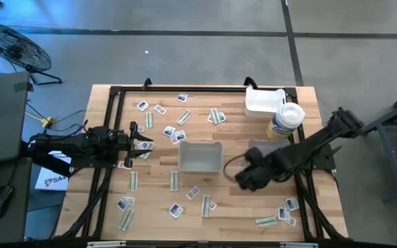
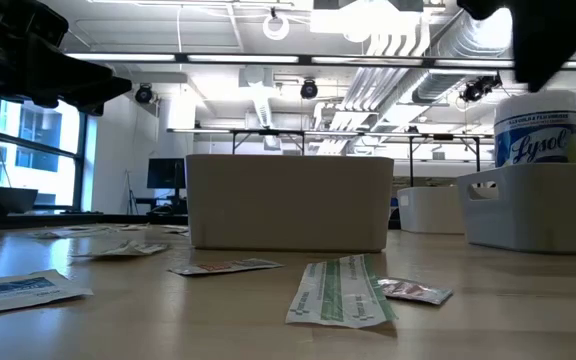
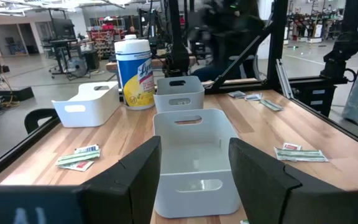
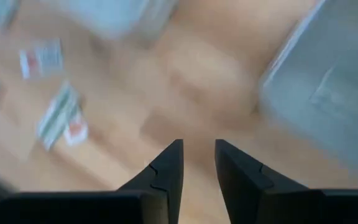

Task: Pick & Place First Aid Supplies
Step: Put the green pad into the right gray bin

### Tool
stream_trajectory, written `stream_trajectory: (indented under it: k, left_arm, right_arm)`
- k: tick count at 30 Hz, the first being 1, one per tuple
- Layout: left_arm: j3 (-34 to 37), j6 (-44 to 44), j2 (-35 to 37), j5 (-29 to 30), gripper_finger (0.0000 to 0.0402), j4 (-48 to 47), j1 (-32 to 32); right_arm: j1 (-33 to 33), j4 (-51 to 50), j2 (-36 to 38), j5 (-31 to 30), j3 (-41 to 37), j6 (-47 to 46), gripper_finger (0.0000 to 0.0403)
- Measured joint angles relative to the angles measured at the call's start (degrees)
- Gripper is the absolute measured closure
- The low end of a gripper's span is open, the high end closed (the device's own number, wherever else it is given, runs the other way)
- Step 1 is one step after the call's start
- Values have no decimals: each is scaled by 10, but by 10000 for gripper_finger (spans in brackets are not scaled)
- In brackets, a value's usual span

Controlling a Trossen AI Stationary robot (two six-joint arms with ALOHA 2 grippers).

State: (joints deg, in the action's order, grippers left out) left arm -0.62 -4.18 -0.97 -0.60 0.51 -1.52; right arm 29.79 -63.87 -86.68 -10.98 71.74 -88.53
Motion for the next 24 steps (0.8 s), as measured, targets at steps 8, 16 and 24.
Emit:
stream_trajectory:
  k: [8,16,24]
  left_arm:
    - [0,0,0,0,216,0,0]
    - [0,0,0,0,216,0,0]
    - [0,0,0,0,216,0,0]
  right_arm:
    - [82,13,-147,189,80,-128,317]
    - [135,98,-216,221,82,-182,317]
    - [125,126,-229,261,46,-237,317]
